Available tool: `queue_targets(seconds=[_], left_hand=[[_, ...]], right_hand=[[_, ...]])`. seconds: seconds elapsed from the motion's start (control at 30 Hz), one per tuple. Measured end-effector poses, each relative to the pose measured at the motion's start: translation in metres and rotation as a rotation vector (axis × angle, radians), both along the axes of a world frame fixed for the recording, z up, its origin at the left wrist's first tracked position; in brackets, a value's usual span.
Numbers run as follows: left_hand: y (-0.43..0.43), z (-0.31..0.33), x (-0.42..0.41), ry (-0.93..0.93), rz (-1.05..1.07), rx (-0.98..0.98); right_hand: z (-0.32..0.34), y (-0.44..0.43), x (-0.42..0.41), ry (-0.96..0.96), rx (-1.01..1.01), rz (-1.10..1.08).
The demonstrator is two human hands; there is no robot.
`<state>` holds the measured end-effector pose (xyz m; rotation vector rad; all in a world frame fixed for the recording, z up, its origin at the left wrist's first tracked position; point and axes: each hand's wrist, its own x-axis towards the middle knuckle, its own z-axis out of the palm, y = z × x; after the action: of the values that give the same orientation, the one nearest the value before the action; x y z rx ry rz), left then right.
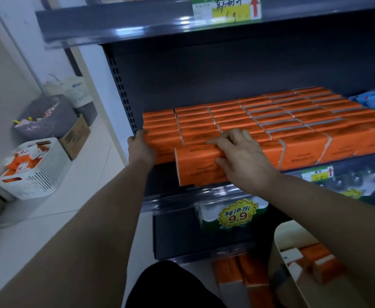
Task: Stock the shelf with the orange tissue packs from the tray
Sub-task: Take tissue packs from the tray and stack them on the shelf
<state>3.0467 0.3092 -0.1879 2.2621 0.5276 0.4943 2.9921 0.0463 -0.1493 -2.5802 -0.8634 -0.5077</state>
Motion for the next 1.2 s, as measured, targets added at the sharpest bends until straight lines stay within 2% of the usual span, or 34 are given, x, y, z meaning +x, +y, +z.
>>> queue_targets(seconds=[0.23, 0.33, 0.4, 0.53, 0.57, 0.63, 0.7, 0.8, 0.9, 1.0, 1.2], left_hand=[[0.022, 0.033, -0.023, -0.201, 0.023, 0.017], [0.03, 0.053, -0.042, -0.269, -0.048, -0.08], [0.035, 0.06, -0.053, -0.222, -0.077, -0.184], [0.033, 0.054, -0.067, -0.011, -0.232, -0.232], [0.03, 0.05, -0.068, 0.039, -0.285, -0.204], [0.023, 0.037, -0.064, 0.12, -0.318, -0.012], [0.018, 0.025, -0.056, 0.11, -0.249, 0.172], [0.011, 0.014, -0.046, 0.074, -0.128, 0.246], [0.008, 0.005, -0.035, 0.114, -0.07, 0.211], [0.001, 0.001, -0.026, 0.096, -0.106, 0.108], [-0.007, 0.0, -0.019, 0.092, -0.094, 0.049]], right_hand=[[0.019, 0.058, 0.002, 0.038, -0.016, 0.075], [0.026, 0.089, 0.008, 0.065, -0.002, 0.066], [0.027, 0.103, 0.016, 0.071, -0.033, 0.022], [0.015, 0.118, 0.032, 0.116, -0.121, -0.06], [0.011, 0.118, 0.036, 0.124, -0.125, -0.075], [0.004, 0.118, 0.042, 0.14, -0.125, -0.077], [-0.002, 0.116, 0.048, 0.176, -0.108, -0.055], [-0.008, 0.106, 0.051, 0.168, -0.119, -0.034], [-0.015, 0.092, 0.052, 0.147, -0.272, -0.079], [-0.021, 0.083, 0.057, 0.248, -0.377, -0.133], [-0.023, 0.083, 0.06, 0.32, -0.37, -0.131]])
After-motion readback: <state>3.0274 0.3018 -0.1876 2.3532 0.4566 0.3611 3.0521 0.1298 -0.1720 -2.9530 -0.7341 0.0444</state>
